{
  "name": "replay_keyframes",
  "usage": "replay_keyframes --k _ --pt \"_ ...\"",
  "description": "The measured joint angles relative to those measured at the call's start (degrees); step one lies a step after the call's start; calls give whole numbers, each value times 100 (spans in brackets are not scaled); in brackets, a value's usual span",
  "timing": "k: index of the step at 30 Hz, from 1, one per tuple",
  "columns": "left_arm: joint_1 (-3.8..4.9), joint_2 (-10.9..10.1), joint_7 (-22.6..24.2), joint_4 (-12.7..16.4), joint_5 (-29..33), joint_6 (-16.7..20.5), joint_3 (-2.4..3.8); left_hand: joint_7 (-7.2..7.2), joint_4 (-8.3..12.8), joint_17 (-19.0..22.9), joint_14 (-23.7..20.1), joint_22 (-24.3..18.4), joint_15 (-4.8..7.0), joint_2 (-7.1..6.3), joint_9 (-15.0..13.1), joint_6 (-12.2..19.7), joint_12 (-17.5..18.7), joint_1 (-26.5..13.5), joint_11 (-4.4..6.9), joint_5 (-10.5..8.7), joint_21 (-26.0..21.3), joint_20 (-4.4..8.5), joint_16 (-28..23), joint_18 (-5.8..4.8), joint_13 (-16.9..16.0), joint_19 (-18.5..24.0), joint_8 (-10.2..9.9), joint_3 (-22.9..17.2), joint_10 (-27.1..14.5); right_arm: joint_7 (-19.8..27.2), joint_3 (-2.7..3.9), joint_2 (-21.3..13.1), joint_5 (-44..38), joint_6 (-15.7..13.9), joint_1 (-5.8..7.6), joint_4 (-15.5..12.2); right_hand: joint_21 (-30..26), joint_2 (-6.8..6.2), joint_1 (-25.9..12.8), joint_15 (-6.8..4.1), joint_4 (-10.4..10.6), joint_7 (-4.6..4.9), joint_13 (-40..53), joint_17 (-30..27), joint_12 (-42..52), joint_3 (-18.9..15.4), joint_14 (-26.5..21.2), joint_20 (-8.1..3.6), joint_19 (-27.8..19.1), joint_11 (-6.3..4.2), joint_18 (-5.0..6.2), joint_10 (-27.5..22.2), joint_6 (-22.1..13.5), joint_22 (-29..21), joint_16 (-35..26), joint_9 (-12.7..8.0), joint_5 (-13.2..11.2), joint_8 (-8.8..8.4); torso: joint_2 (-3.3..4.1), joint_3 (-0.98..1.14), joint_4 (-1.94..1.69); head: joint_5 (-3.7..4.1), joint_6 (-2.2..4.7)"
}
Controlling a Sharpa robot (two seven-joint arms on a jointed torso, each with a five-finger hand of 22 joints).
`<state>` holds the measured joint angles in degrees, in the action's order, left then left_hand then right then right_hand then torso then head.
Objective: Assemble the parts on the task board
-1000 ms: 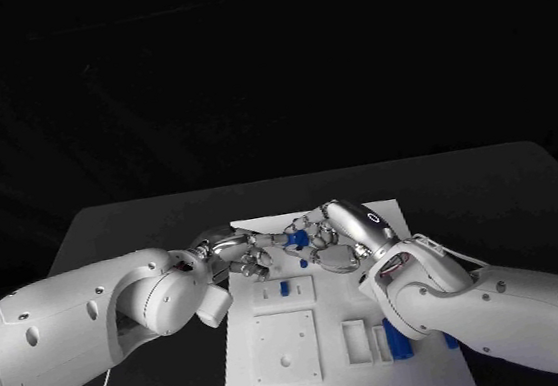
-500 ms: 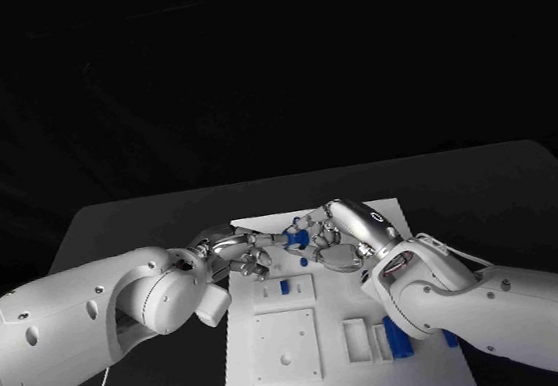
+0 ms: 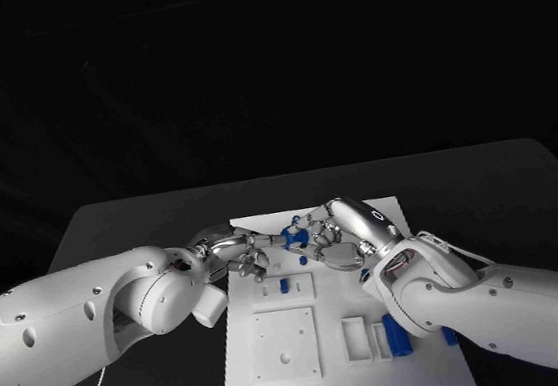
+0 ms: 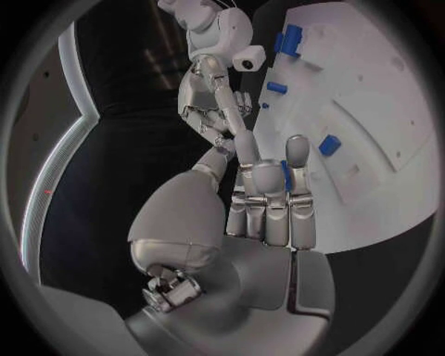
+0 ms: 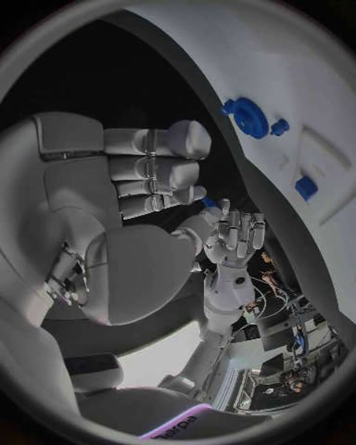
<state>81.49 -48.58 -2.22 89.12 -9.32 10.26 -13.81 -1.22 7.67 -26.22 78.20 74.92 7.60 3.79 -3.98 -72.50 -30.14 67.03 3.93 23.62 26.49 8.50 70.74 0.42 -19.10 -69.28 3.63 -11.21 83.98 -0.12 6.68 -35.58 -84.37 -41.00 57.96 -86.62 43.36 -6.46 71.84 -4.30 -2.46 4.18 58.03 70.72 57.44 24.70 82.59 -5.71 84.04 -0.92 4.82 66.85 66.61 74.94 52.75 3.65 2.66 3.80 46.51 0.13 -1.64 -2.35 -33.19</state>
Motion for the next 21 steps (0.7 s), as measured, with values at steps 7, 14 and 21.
replay_keyframes --k 7,14,21 --pt "0 -7 -30 1 -53 -43 -1 1 1 1 0 0 -2 -21 0 1 0 -38 -1 32 0 0 0 0 0 0 -16 -1 0 24 1 7 11 28 0 42 0 20 20 0 -25 9 -21 0 0 25 0 0 0 0 -1 0 10 0 0 0 0 0 -1 1 0 7 -3" --pt "0 -9 -55 3 -83 -80 -1 3 10 1 -1 -1 -4 -27 0 3 1 -52 -2 35 0 0 22 0 1 0 -26 -9 0 32 2 17 13 66 0 93 0 19 20 -22 -31 -6 -22 0 0 31 -21 0 0 0 0 0 25 -1 0 0 0 0 -4 -3 0 10 -3" --pt "2 -5 -59 -4 -106 -93 1 9 17 2 -1 -1 -5 -56 -2 9 -11 -96 -3 73 0 0 22 0 -5 -1 4 -16 1 32 0 8 16 95 -1 97 0 19 20 -22 -32 -6 -32 0 22 31 -21 0 0 0 0 0 25 -1 0 0 0 0 -5 -4 -3 8 -7"
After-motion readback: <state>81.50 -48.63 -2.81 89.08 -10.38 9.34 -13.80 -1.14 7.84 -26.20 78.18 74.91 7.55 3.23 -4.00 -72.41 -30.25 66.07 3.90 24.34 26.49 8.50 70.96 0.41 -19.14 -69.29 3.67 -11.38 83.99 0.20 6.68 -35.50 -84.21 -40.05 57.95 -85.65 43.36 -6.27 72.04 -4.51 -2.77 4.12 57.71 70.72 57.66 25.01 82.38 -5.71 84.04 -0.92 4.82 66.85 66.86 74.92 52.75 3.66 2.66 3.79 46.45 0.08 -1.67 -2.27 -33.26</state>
